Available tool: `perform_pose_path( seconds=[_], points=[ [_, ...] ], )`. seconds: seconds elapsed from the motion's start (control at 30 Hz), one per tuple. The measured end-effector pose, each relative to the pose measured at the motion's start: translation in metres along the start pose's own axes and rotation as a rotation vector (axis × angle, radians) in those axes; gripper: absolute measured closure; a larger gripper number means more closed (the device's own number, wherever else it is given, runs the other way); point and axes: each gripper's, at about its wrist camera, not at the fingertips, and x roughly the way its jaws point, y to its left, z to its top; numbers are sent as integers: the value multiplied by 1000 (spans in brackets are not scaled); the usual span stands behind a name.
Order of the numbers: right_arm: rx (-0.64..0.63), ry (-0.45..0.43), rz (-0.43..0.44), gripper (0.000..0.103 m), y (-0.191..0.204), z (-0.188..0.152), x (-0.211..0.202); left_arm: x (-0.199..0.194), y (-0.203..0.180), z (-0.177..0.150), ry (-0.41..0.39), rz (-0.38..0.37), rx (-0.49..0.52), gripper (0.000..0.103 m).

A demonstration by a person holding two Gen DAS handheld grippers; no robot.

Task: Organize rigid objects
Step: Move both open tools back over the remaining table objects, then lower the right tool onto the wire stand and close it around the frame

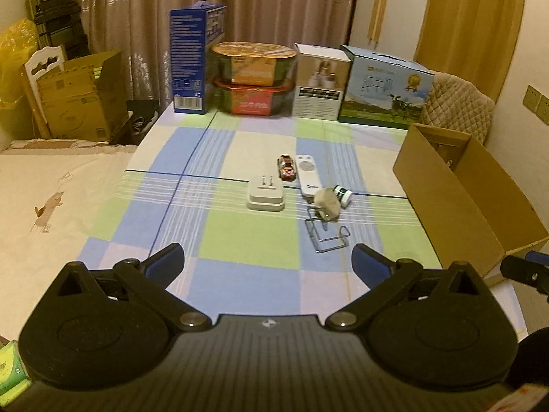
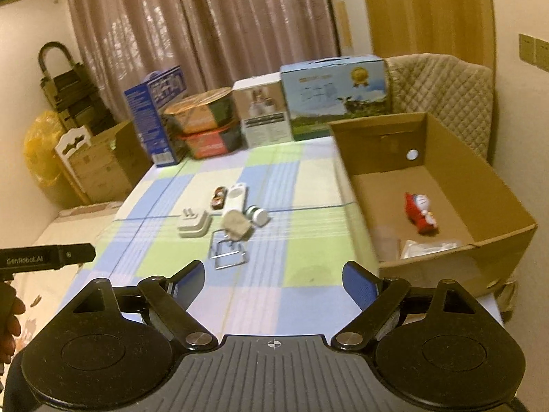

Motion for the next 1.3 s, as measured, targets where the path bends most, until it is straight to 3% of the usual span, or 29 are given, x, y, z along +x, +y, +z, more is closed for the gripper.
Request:
perform_pose_path(
  seconds=[0.67,1.3],
  points=[
    [-71,39,40,16,39,2,58,37,31,15,21,34,52,1],
    [-140,70,90,16,55,-3,176,145,42,24,50,8,93,1]
  ],
)
